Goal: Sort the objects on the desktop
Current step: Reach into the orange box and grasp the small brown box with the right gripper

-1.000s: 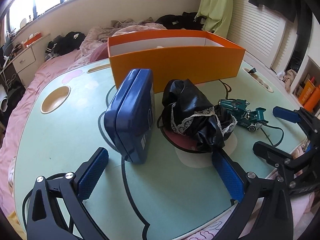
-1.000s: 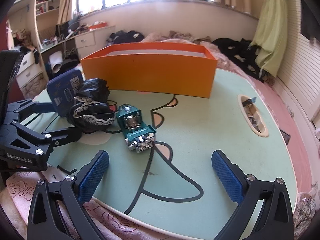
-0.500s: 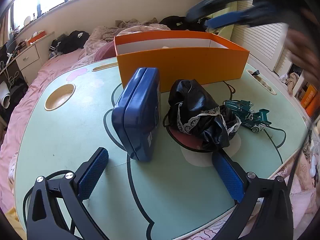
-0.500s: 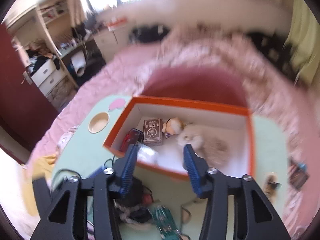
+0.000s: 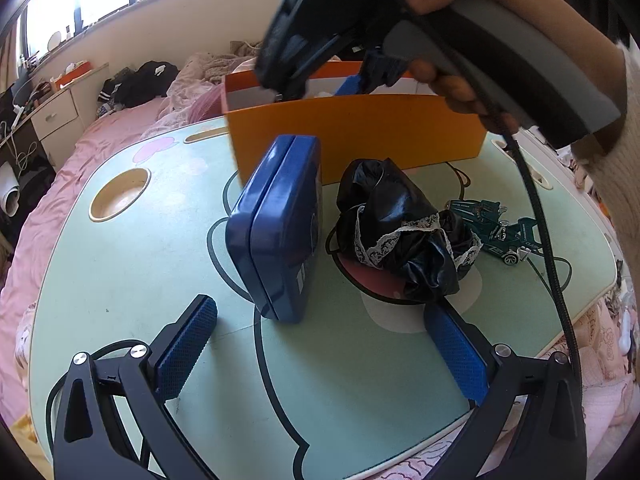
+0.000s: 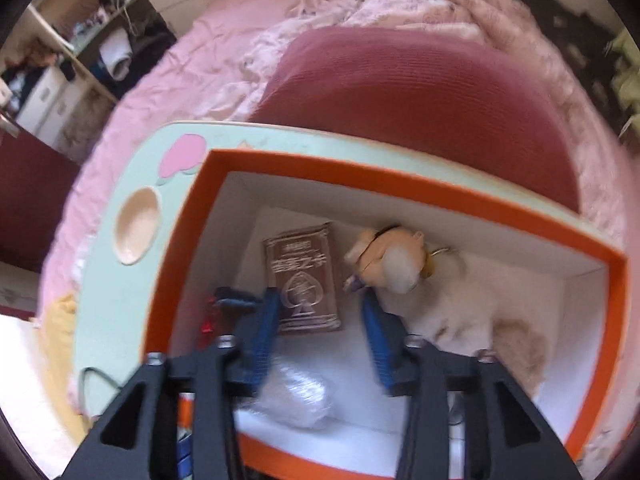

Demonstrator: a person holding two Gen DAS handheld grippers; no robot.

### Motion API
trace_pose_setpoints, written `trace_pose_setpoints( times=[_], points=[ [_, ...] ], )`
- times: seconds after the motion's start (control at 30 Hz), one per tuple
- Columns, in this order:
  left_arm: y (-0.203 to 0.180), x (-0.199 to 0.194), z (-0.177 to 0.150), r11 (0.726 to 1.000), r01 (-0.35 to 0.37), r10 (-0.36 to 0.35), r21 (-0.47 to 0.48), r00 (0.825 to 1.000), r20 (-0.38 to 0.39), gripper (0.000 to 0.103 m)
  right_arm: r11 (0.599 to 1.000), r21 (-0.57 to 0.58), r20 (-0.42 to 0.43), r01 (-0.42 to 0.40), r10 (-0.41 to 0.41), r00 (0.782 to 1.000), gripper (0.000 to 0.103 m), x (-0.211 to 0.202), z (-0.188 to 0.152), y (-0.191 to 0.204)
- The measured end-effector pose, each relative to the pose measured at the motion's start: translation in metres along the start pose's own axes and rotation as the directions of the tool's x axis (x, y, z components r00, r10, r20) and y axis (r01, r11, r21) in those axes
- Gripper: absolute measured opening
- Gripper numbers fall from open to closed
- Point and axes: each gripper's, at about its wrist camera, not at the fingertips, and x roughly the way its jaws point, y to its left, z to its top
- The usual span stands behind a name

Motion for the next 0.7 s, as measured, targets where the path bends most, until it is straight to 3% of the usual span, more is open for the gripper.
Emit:
trace_pose_setpoints(
  times=[0.2, 0.27, 0.33, 0.37, 0.4, 0.5, 0.63, 0.7],
  points=[
    [0.001, 0.002, 0.002, 1.0, 0.001, -0.001, -0.001, 1.0, 0.0, 0.103, 0.998, -0.062, 0.02, 0.034, -0.033, 0.999, 0.059, -0.003, -0.005, 0.001],
    [0.002, 0.002, 0.002, 1.0, 0.002, -0.002, -0.002, 1.0, 0.0, 0.103, 0.991, -0.064, 0.031, 0.117, -0.115, 0.993, 0.059, -0.005, -0.006, -0.005],
    [0.001, 0.003, 0.003, 1.0, 0.0, 0.0, -0.001, 1.0, 0.0, 0.103, 0.968, -0.043, 0.04, 0.246, -0.245, 0.969, 0.057, -0.008, -0.009, -0.015],
    [0.001, 0.004, 0.003, 1.0, -0.001, 0.001, -0.001, 1.0, 0.001, 0.103, 0.959, -0.046, 0.015, 0.281, -0.28, 0.96, 0.049, -0.005, -0.01, -0.02],
    [0.0, 0.004, 0.004, 1.0, -0.001, 0.001, 0.0, 1.0, 0.001, 0.103, 0.965, -0.054, 0.001, 0.258, -0.259, 0.966, 0.041, -0.004, -0.012, -0.024],
    [0.0, 0.005, 0.005, 1.0, -0.002, 0.002, 0.0, 1.0, 0.001, 0.103, 0.994, -0.035, 0.041, 0.103, -0.101, 0.994, 0.041, -0.013, -0.014, -0.026],
    [-0.001, 0.006, 0.005, 1.0, -0.002, 0.002, -0.001, 1.0, 0.001, 0.103, 0.992, -0.001, 0.076, 0.126, -0.126, 0.989, 0.041, -0.022, -0.012, -0.022],
    [-0.001, 0.006, 0.006, 1.0, -0.002, 0.002, -0.001, 1.0, 0.002, 0.103, 0.995, 0.053, 0.095, 0.079, -0.084, 0.992, 0.041, -0.026, -0.006, -0.024]
  ],
)
